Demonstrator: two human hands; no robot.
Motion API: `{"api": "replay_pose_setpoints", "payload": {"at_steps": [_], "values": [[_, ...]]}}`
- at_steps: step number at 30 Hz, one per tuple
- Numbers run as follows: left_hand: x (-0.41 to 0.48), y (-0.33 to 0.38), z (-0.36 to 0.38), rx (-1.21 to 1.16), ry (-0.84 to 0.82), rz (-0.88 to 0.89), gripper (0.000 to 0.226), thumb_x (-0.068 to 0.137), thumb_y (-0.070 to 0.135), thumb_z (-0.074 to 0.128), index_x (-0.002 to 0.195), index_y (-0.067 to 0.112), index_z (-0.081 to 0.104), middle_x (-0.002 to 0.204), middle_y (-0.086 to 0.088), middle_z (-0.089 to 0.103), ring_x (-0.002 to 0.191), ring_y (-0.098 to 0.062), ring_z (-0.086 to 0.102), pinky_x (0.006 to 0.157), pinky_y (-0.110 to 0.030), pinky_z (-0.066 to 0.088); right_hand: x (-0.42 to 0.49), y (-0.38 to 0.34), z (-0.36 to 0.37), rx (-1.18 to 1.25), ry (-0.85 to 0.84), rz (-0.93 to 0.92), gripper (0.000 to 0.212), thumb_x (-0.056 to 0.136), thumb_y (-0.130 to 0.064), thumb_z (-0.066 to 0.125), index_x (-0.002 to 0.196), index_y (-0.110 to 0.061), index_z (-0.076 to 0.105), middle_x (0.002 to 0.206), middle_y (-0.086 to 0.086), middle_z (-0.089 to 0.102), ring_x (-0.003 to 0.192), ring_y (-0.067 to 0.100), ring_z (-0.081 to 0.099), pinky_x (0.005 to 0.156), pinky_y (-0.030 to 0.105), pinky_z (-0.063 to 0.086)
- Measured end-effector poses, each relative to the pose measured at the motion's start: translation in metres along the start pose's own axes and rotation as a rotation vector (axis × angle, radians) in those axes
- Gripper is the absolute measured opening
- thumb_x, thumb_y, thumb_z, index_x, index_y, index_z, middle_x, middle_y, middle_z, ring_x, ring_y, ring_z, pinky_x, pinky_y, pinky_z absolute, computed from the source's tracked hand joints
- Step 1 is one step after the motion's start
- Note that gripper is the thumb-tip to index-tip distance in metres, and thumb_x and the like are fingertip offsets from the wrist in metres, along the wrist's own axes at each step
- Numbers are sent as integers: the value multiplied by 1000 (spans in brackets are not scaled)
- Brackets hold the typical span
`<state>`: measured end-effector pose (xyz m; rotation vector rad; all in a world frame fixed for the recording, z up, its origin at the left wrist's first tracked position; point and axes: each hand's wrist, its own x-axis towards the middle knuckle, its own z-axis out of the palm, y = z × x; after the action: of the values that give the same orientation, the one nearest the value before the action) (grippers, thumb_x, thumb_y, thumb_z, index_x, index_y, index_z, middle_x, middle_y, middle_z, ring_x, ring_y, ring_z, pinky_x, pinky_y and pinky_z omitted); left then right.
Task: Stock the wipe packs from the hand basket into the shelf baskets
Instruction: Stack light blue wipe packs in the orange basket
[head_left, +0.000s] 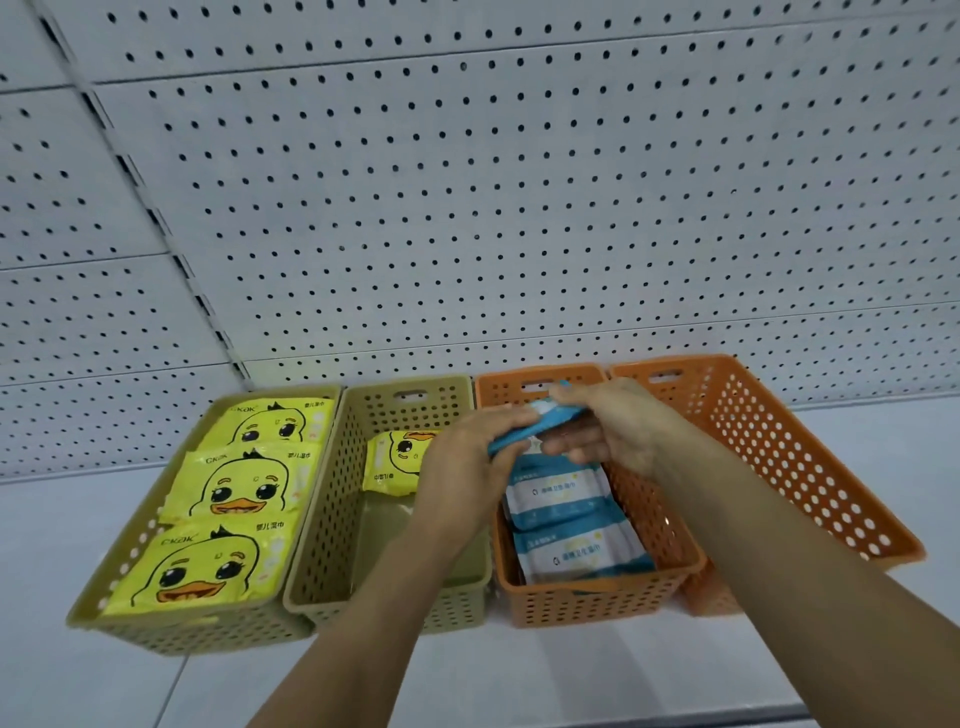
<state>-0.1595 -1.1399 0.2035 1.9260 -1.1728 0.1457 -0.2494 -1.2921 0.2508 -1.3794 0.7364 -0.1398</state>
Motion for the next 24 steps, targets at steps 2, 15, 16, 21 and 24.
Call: {"api": "replay_pose_setpoints", "payload": {"at_steps": [2, 15, 16, 21, 24], "values": [[-1, -2, 6, 29, -69, -23, 35, 85, 13, 71, 118, 25, 69, 120, 15, 63, 120, -1, 50, 105, -10, 33, 13, 7, -3, 5, 125, -3, 23, 92, -10, 59, 108, 6, 60, 79, 20, 72, 60, 25, 70, 41, 24, 50], [-27, -19, 8, 310, -244, -334, 57, 96, 48, 47, 147, 27, 31, 148, 9, 36, 134, -8, 33, 111, -29, 31, 96, 38, 6, -432, 376, -39, 23, 93, 1, 45, 115, -1, 49, 111, 22, 61, 87, 36, 65, 67, 46, 59], [-27, -18, 8, 309, -242, -330, 56, 96, 47, 48, 146, 28, 31, 145, 10, 39, 131, -8, 35, 109, -29, 33, 98, 41, 7, -579, 362, -46, 33, 91, 0, 49, 123, -3, 42, 114, 22, 58, 92, 37, 62, 72, 45, 57], [-27, -18, 7, 301, -241, -333, 56, 96, 46, 48, 146, 27, 32, 144, 10, 42, 130, -8, 38, 109, -30, 34, 98, 65, 14, -1466, 321, -322, 60, 83, -16, 61, 137, -18, 37, 142, 12, 31, 127, 33, 33, 99, 45, 40], [-27, -18, 8, 290, -251, -340, 58, 96, 47, 48, 147, 26, 31, 145, 10, 41, 131, -9, 38, 109, -31, 34, 102, 75, 17, -1434, 59, -199, 34, 95, -28, 45, 127, -17, 49, 134, 10, 41, 123, 30, 35, 98, 45, 39]]}}
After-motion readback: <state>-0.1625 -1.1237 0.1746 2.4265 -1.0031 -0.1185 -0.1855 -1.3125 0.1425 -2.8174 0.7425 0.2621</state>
